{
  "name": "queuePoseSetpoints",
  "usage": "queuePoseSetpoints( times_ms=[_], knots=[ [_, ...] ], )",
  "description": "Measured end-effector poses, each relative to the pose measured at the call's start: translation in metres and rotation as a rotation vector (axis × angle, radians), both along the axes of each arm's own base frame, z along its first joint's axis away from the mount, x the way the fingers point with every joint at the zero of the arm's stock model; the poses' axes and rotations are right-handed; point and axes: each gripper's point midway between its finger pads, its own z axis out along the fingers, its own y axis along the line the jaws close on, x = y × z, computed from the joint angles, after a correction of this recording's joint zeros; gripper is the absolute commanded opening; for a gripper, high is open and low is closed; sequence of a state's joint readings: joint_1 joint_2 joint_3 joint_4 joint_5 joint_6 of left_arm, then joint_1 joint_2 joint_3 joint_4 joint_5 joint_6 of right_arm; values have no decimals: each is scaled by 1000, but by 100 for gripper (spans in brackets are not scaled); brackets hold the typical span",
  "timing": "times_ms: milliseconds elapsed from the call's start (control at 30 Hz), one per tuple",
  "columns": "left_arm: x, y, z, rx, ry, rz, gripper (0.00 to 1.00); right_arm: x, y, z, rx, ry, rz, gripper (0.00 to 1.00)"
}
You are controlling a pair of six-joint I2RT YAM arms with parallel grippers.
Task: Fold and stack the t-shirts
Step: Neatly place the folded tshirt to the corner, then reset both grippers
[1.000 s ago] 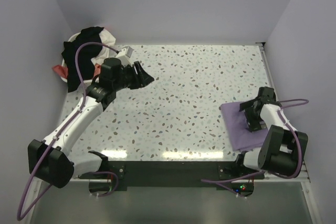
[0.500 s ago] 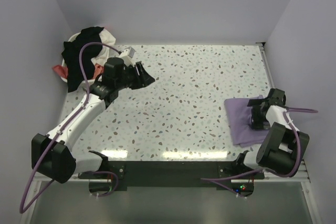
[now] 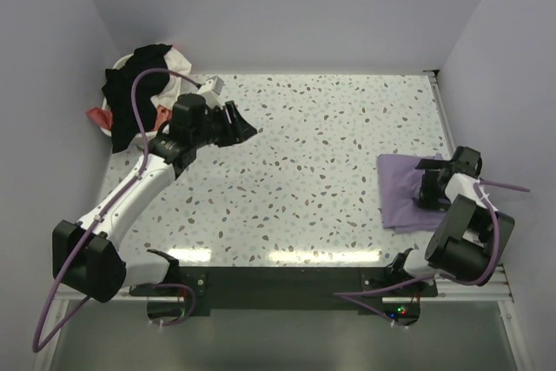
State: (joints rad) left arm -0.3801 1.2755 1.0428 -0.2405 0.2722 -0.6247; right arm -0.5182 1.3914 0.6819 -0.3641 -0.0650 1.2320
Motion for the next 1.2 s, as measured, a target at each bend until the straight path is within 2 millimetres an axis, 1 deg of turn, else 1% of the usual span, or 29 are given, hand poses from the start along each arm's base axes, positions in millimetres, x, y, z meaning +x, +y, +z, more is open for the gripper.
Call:
queuePoseSetpoints(
  times_ms=[100, 267, 333, 400, 433, 500, 567, 667, 733, 800, 867, 900, 1000, 1033, 1100, 1200],
  knots=[
    [1, 0, 2, -2, -4, 1, 52, -3, -1, 2, -15, 39, 28, 99],
    [1, 0, 5, -4, -9, 1, 52, -21, -6, 6, -59, 159, 103, 99],
    [1, -1, 5, -4, -9, 0, 52, -25, -4, 12, -68, 185, 145, 99],
    [1, -1, 5, -4, -9, 0, 52, -25, -4, 23, -105, 195, 194, 99],
    [1, -1, 5, -5, -10, 0, 52, -22, -1, 32, -129, 188, 224, 99],
    [1, 0, 7, -6, -14, 0, 52, -12, 6, 55, -208, 151, 296, 99],
    [-1, 0, 10, -10, -23, 0, 52, 1, 23, 81, -292, 87, 380, 99],
    [-5, 2, 19, -18, -46, 0, 52, 14, 66, 114, -395, -27, 523, 99],
    [-10, 4, 23, -23, -62, 0, 52, 15, 98, 129, -443, -91, 624, 99],
    [-16, 8, 24, -17, -75, 4, 52, 14, 128, 138, -476, -144, 717, 99],
    [-22, 13, 20, -5, -83, 8, 52, 12, 157, 141, -515, -169, 810, 99],
    [-24, 14, 17, 1, -83, 10, 52, 11, 167, 140, -531, -177, 846, 99],
    [-31, 23, -1, 45, -66, 22, 52, 4, 206, 134, -563, -200, 1002, 99],
    [-33, 26, -6, 61, -61, 24, 52, 2, 215, 132, -571, -213, 1042, 99],
    [-37, 32, -20, 101, -51, 33, 53, -1, 224, 124, -582, -243, 1103, 99],
    [-43, 42, -36, 150, -37, 47, 53, -10, 231, 114, -591, -290, 1180, 99]
  ],
)
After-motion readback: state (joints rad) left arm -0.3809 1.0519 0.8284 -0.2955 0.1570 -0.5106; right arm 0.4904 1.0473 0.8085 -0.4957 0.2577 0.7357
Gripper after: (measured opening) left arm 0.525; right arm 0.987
